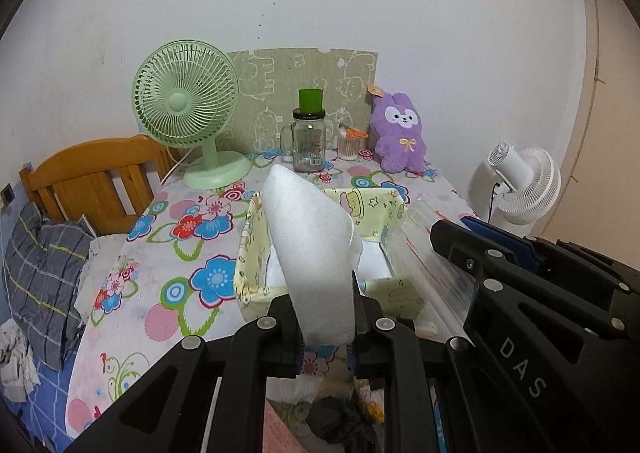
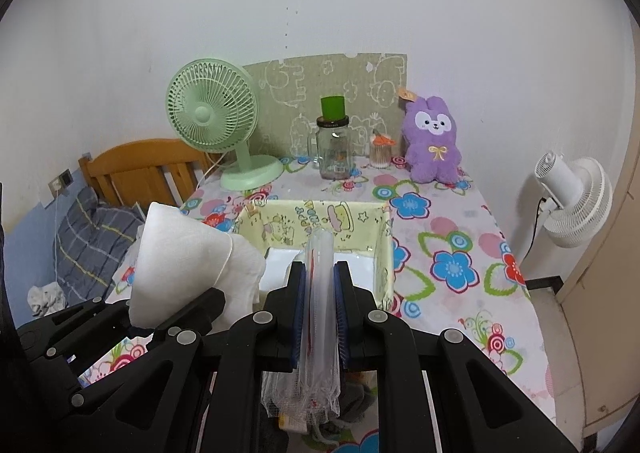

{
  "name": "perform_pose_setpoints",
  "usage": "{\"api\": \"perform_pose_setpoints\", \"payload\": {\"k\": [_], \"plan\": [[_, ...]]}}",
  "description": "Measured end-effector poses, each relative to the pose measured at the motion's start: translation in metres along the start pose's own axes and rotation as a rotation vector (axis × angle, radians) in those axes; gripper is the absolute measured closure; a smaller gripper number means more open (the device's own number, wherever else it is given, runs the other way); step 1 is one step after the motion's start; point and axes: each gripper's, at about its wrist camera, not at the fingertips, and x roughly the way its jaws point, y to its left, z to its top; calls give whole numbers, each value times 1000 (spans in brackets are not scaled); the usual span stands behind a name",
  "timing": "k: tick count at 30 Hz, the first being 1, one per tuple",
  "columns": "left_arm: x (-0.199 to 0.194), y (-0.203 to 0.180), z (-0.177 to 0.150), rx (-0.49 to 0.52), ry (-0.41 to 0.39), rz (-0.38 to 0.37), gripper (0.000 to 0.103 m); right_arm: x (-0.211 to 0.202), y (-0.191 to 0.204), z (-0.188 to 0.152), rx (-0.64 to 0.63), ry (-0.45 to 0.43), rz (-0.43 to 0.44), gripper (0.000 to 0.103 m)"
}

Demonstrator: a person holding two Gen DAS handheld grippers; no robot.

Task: Organize soft objects
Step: 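Lift the cotton pad with the left tool while the right tool carries the straw bag over the basket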

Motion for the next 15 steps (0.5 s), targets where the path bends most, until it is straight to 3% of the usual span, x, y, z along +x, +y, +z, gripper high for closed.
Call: {"api": "perform_pose_setpoints", "payload": {"k": [15], "plan": [[35, 3, 24, -6, -3, 5, 89, 35, -14, 23, 18, -24, -9, 86]]}}
